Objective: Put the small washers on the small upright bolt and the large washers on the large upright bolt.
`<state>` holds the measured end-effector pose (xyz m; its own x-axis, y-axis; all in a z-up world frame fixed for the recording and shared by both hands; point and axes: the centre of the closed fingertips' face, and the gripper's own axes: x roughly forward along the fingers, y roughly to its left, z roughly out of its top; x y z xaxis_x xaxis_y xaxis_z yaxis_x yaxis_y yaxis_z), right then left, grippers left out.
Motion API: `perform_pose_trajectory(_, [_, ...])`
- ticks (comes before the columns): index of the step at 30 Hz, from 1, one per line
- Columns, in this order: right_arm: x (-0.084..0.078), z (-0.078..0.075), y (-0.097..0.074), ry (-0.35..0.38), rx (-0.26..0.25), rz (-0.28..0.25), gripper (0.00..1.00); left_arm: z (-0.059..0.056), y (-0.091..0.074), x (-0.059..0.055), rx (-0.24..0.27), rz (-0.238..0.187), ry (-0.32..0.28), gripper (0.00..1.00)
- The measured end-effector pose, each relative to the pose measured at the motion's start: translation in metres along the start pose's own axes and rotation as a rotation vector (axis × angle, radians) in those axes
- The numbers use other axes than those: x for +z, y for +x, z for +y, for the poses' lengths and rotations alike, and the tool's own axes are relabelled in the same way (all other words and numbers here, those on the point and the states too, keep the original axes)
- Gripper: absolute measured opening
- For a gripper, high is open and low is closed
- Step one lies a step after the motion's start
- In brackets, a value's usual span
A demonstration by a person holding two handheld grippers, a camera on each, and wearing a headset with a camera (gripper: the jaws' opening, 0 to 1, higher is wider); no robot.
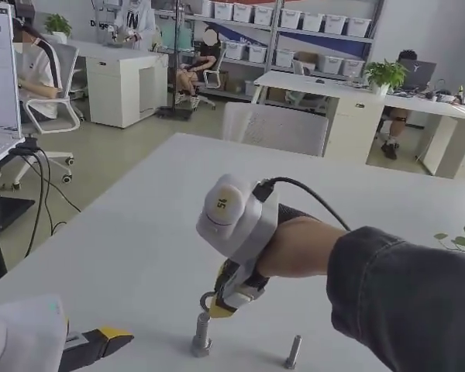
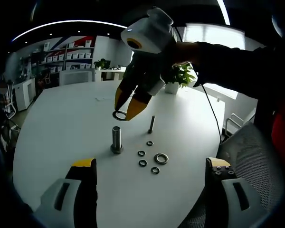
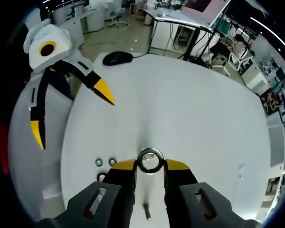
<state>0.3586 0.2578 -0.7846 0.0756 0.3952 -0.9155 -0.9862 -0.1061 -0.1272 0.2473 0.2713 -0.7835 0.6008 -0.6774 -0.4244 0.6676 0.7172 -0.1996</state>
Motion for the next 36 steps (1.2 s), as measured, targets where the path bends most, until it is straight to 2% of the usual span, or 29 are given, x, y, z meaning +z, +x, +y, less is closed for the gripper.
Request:
perform_pose_trajectory(13, [-0.001, 0.002, 0.018, 0.0, 0.042, 0.026, 0.23, 0.003, 0.0, -0.002, 0.002, -0.001, -0.011, 0.95])
perform_pose_trajectory(36, [-0.005, 0.004, 0.033, -0.003, 0.073, 0.05, 0.23, 0.002, 0.002, -0.003, 0.0, 0.0, -0.016, 0.95])
